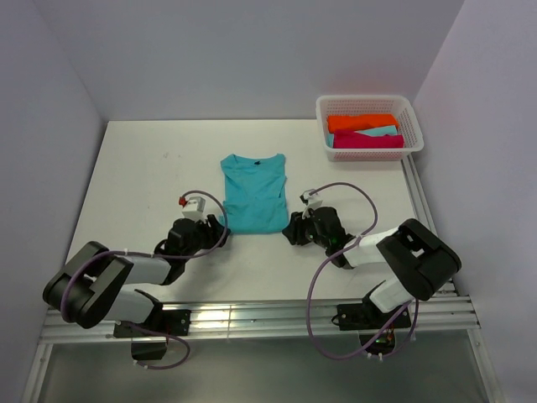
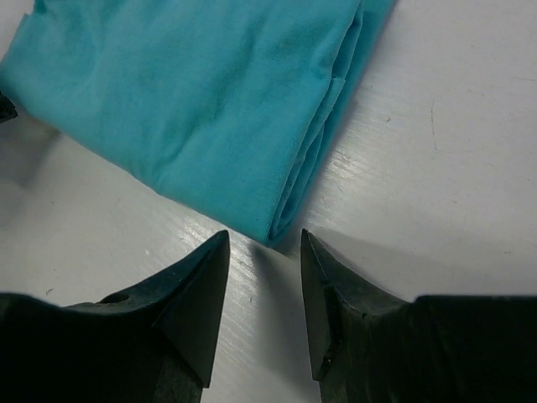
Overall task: Roll the t-shirts
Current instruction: Roll the tshirt
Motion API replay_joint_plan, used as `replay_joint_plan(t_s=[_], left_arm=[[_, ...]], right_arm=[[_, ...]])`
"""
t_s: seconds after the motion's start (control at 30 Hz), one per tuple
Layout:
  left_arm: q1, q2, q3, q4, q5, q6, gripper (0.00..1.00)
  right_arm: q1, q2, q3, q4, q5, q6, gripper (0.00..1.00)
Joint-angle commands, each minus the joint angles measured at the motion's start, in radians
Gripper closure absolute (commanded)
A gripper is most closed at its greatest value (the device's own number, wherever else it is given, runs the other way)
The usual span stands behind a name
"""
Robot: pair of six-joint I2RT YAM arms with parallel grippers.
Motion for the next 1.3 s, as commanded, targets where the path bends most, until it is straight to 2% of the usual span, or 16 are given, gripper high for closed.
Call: replay_joint_plan(t_s=[0.0, 0.27, 0.33, 0.4, 0.5, 0.53, 0.63, 0.9, 1.17, 1.27], left_arm=[[-0.005, 0.031, 0.038, 0.067, 0.016, 0.035, 0.43], [-0.005, 0.069, 0.049, 0.096, 0.046, 0.035, 0.45], [-0.003, 0.083, 0.049, 0.105, 0.060, 0.035, 0.47], [-0.005, 0.101, 0.052, 0.116, 0.077, 0.036, 0.54], [-0.005, 0.126, 0.064, 0.115, 0.096, 0.038, 0.76], [-0.003, 0.129, 0.069, 0.113, 0.099, 0.036, 0.86], [-0.005, 0.134, 0.081, 0.093, 0.109, 0.030, 1.00], [-0.005, 0.025, 0.075, -0.045, 0.140, -0.010, 1.00], [-0.017, -0.093, 0.190, -0.457, 0.212, -0.085, 1.00], [-0.017, -0.124, 0.199, -0.519, 0.252, -0.128, 1.00]], right_arm=[[0.006, 0.016, 0.023, 0.021, 0.025, -0.014, 0.54], [0.006, 0.036, 0.048, 0.011, 0.017, -0.028, 0.58], [0.008, 0.047, 0.052, 0.016, 0.014, -0.029, 0.63], [0.006, 0.053, 0.057, 0.018, 0.013, -0.029, 0.69], [0.006, 0.058, 0.058, 0.021, 0.007, -0.028, 0.82], [0.006, 0.058, 0.057, 0.018, 0.003, -0.025, 0.92], [0.008, 0.048, 0.061, -0.005, -0.010, -0.018, 1.00], [0.006, -0.076, 0.034, -0.140, -0.056, 0.021, 1.00], [0.006, -0.214, 0.089, -0.436, -0.164, 0.113, 1.00], [0.008, -0.258, 0.101, -0.531, -0.176, 0.143, 1.00]])
